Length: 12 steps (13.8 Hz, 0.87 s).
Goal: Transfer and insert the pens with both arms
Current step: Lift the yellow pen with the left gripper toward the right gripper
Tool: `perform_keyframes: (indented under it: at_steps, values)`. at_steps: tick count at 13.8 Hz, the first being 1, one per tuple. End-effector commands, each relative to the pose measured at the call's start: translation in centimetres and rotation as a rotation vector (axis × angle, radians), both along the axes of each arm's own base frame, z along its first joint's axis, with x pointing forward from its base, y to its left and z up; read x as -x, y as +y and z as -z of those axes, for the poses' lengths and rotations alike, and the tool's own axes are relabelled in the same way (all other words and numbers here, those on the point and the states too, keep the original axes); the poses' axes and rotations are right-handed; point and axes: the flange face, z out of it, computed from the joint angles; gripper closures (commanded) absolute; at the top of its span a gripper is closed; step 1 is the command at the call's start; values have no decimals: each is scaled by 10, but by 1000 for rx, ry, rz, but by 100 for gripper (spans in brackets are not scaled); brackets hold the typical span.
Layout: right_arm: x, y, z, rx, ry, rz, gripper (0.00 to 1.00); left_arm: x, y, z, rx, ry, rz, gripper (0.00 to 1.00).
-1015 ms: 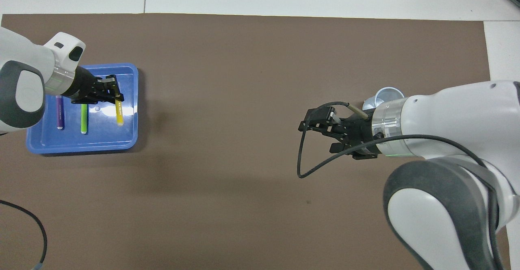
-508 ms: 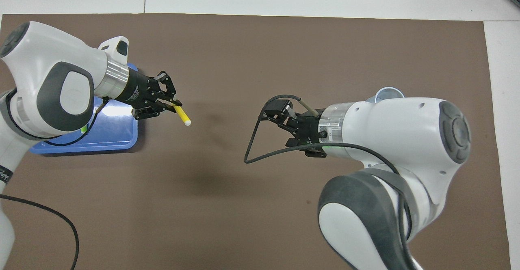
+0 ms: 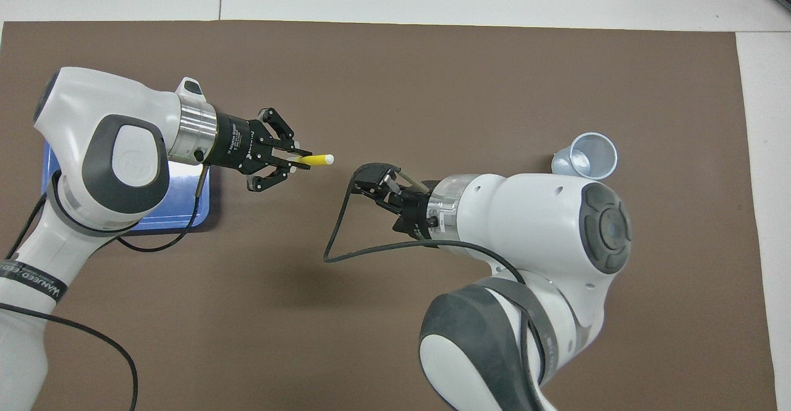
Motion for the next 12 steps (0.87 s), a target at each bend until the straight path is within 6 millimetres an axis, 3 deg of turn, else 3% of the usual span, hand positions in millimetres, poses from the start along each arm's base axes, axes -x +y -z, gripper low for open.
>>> perform_keyframes:
  at_steps: [1, 4, 6, 10, 12]
  values:
    - [-8, 4, 9, 27, -64, -66, 0, 13, -13, -5, 2, 19, -43, 100]
    - [-17, 2, 16, 73, -154, -217, 0, 24, -42, -5, 4, 0, 28, 100]
    - [-27, -4, 20, 85, -184, -265, 0, 25, -43, -7, 13, 1, 37, 100]
    - [-38, -10, 20, 102, -202, -285, 0, 32, -64, -7, 16, -7, 61, 100]
    - [-39, -10, 19, 101, -206, -284, 3, 43, -92, -8, 13, -22, 85, 100]
